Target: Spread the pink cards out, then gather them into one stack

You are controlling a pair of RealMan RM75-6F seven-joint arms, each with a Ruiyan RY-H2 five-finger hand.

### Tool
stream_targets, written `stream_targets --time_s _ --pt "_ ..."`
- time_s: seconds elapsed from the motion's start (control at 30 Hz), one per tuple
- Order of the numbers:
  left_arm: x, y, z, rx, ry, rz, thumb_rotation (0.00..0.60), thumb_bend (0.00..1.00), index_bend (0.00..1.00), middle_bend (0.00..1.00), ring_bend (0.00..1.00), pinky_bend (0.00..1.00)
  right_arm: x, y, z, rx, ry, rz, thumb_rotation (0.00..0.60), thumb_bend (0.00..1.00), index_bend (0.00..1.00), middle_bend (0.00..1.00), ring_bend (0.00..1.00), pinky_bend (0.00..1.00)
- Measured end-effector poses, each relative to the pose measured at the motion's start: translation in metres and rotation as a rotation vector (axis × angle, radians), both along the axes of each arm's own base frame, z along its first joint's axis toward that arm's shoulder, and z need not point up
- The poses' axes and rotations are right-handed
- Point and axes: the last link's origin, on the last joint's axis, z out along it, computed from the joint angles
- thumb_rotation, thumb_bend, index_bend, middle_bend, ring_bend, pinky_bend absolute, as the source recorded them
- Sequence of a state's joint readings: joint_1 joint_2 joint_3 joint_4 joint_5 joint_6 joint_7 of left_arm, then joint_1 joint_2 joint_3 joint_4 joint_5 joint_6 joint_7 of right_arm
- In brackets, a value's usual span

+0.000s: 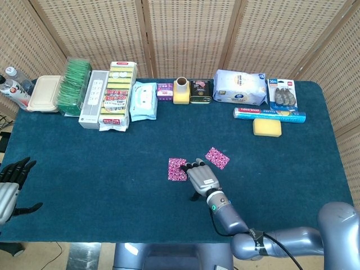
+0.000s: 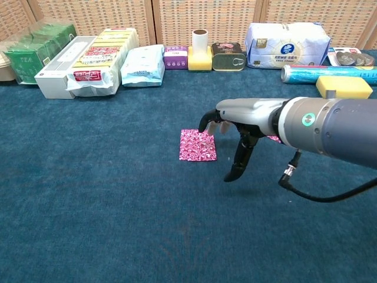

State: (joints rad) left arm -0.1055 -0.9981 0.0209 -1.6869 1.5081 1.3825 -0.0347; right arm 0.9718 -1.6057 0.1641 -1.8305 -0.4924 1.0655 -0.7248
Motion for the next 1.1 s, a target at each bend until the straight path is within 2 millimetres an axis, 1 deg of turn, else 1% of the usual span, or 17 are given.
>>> stream_targets --time_s 0.13,0.3,0.43,0.6,0.73,0.97,1.1 --pt "-0.001 0.000 0.002 0.004 -0.007 0.002 0.600 0.03 0.00 0.00 0.00 0.03 0.005 0.004 -0.013 0.012 -0.008 0.000 0.600 0.00 0.18 0.20 0.19 0.05" --pt "-0.003 0.000 0.005 0.006 -0.018 0.002 0.600 0.03 0.00 0.00 0.00 0.03 0.002 0.006 -0.026 0.021 0.007 -0.008 0.600 0.00 0.18 0.20 0.19 0.05" --pt "-0.004 0.002 0.006 0.005 -0.020 0.001 0.600 0.03 0.00 0.00 0.00 0.03 0.001 0.009 -0.031 0.031 0.010 -0.002 0.600 0.00 0.18 0.20 0.19 0.05" --pt "-0.004 0.001 0.007 0.007 -0.022 0.002 0.600 0.03 0.00 0.00 0.00 0.03 -0.005 0.012 -0.034 0.041 0.040 -0.005 0.600 0.00 0.18 0.20 0.20 0.05" --pt "-0.003 0.001 0.006 0.006 -0.021 0.002 0.600 0.03 0.00 0.00 0.00 0.03 -0.014 0.014 -0.030 0.034 0.081 -0.001 0.600 0.00 0.18 0.20 0.21 0.06" --pt "-0.002 0.001 0.004 0.003 -0.012 0.003 0.600 0.03 0.00 0.00 0.00 0.03 -0.027 0.021 -0.008 0.014 0.141 0.004 0.600 0.00 0.18 0.20 0.21 0.07" --pt "-0.001 0.001 0.002 0.000 -0.007 0.002 0.600 0.03 0.00 0.00 0.00 0.03 -0.035 0.025 -0.001 0.019 0.163 -0.008 0.600 0.00 0.18 0.20 0.22 0.07"
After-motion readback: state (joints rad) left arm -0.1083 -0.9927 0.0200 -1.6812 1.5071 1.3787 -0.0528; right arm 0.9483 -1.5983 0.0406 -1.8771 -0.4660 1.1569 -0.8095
